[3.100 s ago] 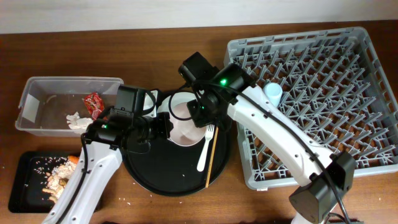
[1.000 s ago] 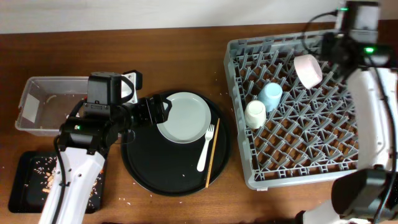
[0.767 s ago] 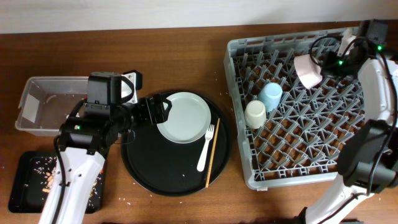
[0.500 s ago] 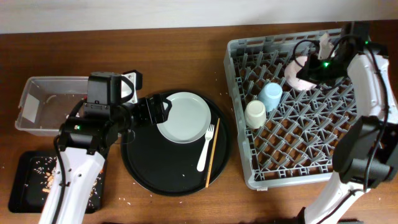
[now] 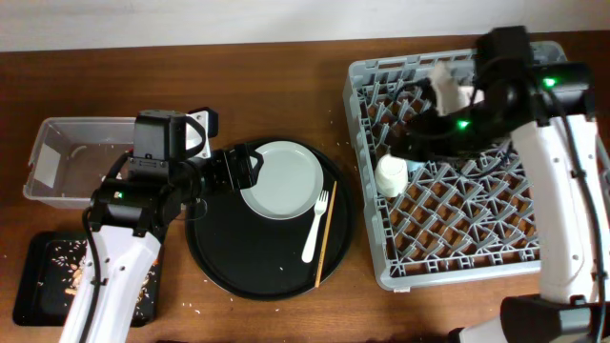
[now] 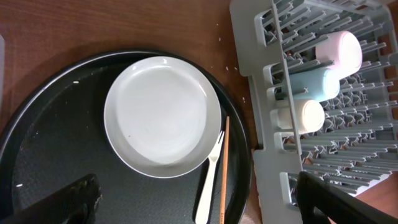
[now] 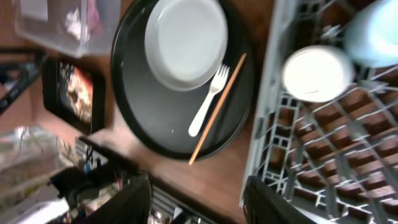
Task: Sort waste into correct bins and load items into the dishwasher rack
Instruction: 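Move the right gripper to the tray and grasp the white fork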
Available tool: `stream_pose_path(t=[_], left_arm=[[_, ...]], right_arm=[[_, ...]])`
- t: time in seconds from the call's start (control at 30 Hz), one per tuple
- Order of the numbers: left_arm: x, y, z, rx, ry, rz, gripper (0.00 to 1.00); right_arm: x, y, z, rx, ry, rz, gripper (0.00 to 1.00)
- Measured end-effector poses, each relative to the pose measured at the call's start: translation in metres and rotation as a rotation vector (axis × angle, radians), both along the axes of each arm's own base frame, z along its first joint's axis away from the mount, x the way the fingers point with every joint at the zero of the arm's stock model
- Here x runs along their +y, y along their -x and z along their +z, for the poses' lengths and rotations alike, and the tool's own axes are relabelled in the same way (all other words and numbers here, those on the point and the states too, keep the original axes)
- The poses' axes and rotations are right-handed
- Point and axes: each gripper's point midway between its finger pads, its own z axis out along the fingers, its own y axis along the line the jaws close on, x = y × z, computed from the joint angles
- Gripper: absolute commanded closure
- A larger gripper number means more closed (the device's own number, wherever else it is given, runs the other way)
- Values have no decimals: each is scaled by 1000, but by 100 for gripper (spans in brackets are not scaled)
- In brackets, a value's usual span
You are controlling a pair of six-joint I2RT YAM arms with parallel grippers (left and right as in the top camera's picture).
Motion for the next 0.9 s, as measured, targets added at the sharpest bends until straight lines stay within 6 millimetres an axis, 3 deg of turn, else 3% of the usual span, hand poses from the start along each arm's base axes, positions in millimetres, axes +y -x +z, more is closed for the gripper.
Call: stream_pose_path(t=[0.07, 0.2, 0.33, 0.4, 0.5, 0.67, 0.73, 0.83, 0.9], left_arm=[[0, 0, 0, 1, 0, 0, 1], [0, 0, 0, -1, 0, 0, 0], [0, 0, 0, 0, 0, 1, 1], [9, -9, 2, -36, -45, 42, 0], [41, -20, -1, -61, -152, 162, 1], [46, -17, -4, -46, -179, 179, 1], [53, -15, -8, -30, -213, 201, 1], [60, -10, -12, -7, -247, 220, 1], [61, -10, -12, -7, -250, 223, 1]], right_arm=[[45, 23, -4, 28, 2, 130, 50], [101, 35, -32, 32, 116, 150, 55], [142, 43, -92, 29, 221, 77, 55], [145, 41, -121, 38, 226, 22, 55], [137, 40, -167, 52, 263, -48, 60], [133, 38, -171, 33, 284, -39, 59], [131, 29, -170, -5, 292, -56, 59], [123, -4, -163, -117, 292, -101, 60], [117, -3, -165, -101, 308, -120, 60]])
